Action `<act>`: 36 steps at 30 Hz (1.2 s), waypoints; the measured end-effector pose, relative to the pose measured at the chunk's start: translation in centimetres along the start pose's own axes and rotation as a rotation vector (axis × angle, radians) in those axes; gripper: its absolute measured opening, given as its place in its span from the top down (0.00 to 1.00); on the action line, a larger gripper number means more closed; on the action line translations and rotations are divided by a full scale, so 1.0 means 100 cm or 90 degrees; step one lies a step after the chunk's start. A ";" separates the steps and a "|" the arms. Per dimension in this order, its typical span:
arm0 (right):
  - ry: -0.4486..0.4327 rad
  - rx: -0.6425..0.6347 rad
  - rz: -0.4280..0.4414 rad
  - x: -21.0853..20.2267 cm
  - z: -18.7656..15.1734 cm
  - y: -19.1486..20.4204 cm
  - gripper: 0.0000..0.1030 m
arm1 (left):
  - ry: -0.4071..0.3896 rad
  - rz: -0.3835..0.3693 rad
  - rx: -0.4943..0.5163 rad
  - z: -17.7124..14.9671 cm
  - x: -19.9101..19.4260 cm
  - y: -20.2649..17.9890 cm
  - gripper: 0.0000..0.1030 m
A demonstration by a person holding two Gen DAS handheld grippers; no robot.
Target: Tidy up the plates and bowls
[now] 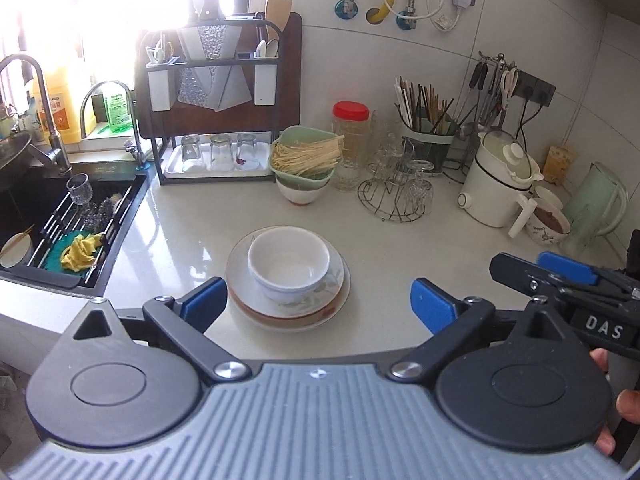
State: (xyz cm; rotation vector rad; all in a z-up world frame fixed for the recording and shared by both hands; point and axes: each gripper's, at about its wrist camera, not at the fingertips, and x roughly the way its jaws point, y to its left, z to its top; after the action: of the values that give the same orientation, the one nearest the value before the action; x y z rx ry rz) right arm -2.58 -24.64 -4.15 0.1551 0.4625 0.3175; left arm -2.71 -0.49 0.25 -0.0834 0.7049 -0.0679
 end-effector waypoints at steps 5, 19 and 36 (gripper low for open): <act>-0.004 -0.013 -0.013 -0.011 -0.010 0.002 0.14 | -0.006 0.013 -0.005 -0.013 -0.013 0.002 0.03; 0.001 -0.006 -0.030 -0.031 -0.034 0.006 0.10 | 0.006 0.039 -0.026 -0.047 -0.032 0.005 0.02; -0.007 -0.009 -0.040 -0.045 -0.046 0.018 0.10 | 0.001 0.052 -0.020 -0.064 -0.050 0.011 0.02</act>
State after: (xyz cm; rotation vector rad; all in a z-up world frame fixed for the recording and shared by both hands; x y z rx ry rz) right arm -8.97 -24.13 -5.96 0.1283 0.4531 0.2580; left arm -10.57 0.72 -1.51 -0.0853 0.7104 0.0213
